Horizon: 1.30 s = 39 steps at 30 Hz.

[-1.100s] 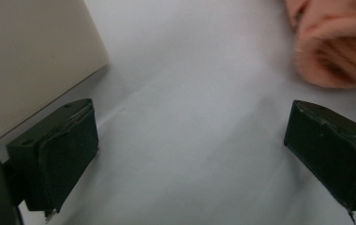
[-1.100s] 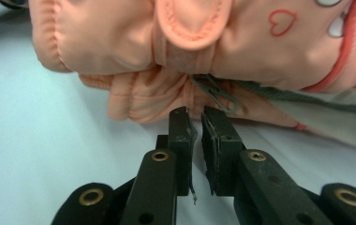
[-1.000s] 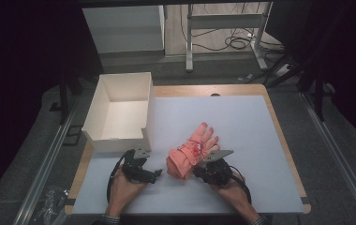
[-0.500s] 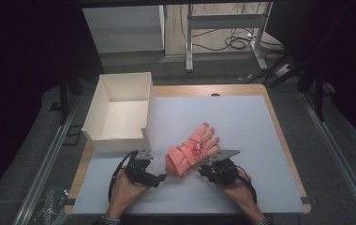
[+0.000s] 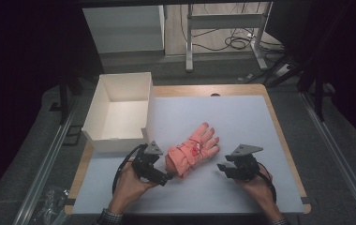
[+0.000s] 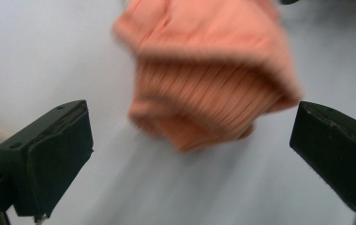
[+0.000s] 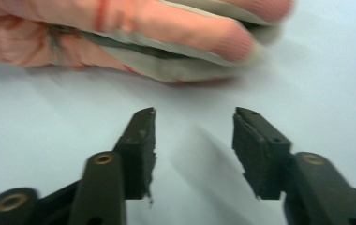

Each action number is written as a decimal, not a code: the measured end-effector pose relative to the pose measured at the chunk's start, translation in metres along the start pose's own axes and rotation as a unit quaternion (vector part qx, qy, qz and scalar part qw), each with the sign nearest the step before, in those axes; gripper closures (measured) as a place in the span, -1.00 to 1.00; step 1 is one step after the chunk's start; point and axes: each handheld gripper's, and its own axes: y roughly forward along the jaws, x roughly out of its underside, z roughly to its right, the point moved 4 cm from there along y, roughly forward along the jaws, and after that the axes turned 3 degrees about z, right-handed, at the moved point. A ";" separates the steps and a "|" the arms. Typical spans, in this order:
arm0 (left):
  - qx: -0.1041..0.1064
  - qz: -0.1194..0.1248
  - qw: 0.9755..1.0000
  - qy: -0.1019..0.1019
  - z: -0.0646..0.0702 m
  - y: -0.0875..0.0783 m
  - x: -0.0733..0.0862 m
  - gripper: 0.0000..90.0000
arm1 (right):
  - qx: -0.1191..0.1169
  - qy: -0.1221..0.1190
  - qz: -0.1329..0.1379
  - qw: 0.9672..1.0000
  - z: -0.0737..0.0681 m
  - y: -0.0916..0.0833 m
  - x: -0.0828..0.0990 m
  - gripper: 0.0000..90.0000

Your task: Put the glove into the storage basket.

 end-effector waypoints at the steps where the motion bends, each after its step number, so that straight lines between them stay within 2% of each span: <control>1: 0.002 -0.002 1.000 0.004 0.002 0.000 -0.004 -1.00 | 0.007 0.000 0.000 1.000 0.004 -0.002 0.001 -0.03; 5: 0.010 -0.004 1.000 0.012 0.006 0.003 -0.020 -1.00 | 0.030 0.009 0.006 0.999 0.020 -0.009 0.006 -0.17; 9: 0.005 -0.011 1.000 0.019 0.006 0.012 -0.036 -1.00 | 0.051 0.021 0.010 0.998 0.035 -0.014 0.011 -0.30; 12: -0.006 -0.023 0.999 0.028 0.004 0.023 -0.046 -1.00 | 0.064 0.027 0.009 0.998 0.044 -0.015 0.015 -0.36; 13: -0.006 -0.023 0.999 0.028 0.004 0.023 -0.046 -1.00 | 0.068 0.029 0.008 0.997 0.046 -0.015 0.016 -0.37; 17: -0.007 -0.048 0.998 0.038 0.003 0.050 -0.057 -1.00 | 0.072 0.031 -0.011 0.997 0.049 -0.009 0.023 -0.42; 19: -0.007 -0.052 0.998 0.039 0.003 0.053 -0.057 -1.00 | 0.069 0.037 -0.004 0.997 0.051 -0.009 0.025 -0.43; 24: -0.007 -0.085 0.996 0.042 0.002 0.073 -0.054 -1.00 | 0.067 0.034 0.002 0.997 0.051 -0.009 0.027 -0.43; 29: -0.003 -0.103 0.994 0.035 0.000 0.086 -0.044 -1.00 | 0.065 0.034 0.002 0.997 0.051 -0.008 0.027 -0.44; 32: -0.001 -0.126 0.991 0.032 -0.001 0.092 -0.038 -1.00 | 0.066 0.035 0.003 0.997 0.051 -0.008 0.027 -0.44; 33: -0.007 -0.141 0.989 0.038 0.000 0.095 -0.035 -1.00 | 0.066 0.035 0.003 0.997 0.051 -0.008 0.027 -0.44; 35: -0.012 -0.152 0.987 0.042 0.001 0.099 -0.032 -1.00 | 0.065 0.035 0.003 0.997 0.051 -0.008 0.027 -0.44; 39: -0.025 -0.155 0.987 0.037 0.004 0.099 -0.030 -0.92 | 0.065 0.035 0.004 0.997 0.051 -0.008 0.028 -0.44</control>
